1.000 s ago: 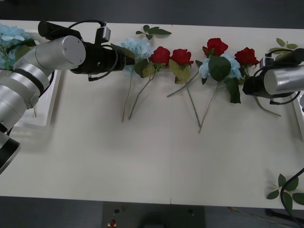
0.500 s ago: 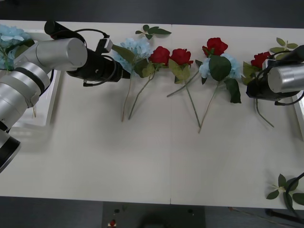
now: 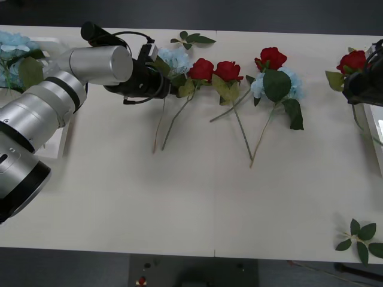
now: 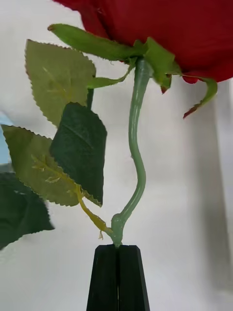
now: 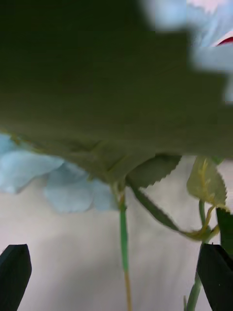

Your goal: Put the red flowers into the right box and the blue flowers into the left box

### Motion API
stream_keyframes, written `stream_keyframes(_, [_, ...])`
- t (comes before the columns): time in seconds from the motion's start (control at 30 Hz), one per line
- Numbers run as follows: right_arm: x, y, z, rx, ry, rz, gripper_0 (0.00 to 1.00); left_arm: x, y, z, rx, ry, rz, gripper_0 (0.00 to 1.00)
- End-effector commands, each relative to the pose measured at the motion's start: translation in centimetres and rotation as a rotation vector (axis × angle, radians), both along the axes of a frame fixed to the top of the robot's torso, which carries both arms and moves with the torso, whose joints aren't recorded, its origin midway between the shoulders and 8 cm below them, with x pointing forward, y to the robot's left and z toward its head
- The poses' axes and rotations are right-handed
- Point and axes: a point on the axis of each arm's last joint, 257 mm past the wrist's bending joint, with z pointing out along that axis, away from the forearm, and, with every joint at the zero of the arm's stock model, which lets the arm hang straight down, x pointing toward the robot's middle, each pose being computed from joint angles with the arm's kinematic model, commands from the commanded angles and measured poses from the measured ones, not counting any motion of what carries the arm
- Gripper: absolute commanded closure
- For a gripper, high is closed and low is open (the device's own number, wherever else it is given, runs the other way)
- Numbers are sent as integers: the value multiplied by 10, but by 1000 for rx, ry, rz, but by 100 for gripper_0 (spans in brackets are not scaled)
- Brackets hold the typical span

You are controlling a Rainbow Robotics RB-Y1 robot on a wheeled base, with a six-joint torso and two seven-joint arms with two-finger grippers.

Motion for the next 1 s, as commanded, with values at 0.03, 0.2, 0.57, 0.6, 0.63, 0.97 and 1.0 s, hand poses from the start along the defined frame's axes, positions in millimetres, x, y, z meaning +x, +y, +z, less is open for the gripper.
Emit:
stream_keyframes(0.03, [10, 0, 82, -29, -77, 73, 100, 11, -20, 26, -5, -53, -7, 0])
stream_keyframes(0.2, [1, -5, 130, -22, -90, 92, 100, 6, -21, 15, 21, -39, -13, 1])
stream_keyframes(0.57, [-48, -111, 146, -193, 9, 135, 100, 5, -6, -9, 79, -29, 4, 1])
stream_keyframes(0.6, [-51, -120, 146, -200, 11, 131, 100, 4, -6, -10, 81, -29, 3, 0])
stream_keyframes(0.63, [-53, -129, 146, -208, 10, 127, 100, 4, -4, -12, 83, -27, 7, 0])
stream_keyframes(0.97, [-52, -204, 102, -292, -38, 90, 100, 7, 0, -11, 101, -44, 6, 100])
stream_keyframes(1.0, [-53, -212, 93, -309, -40, 85, 100, 7, 0, -11, 102, -45, 6, 100])
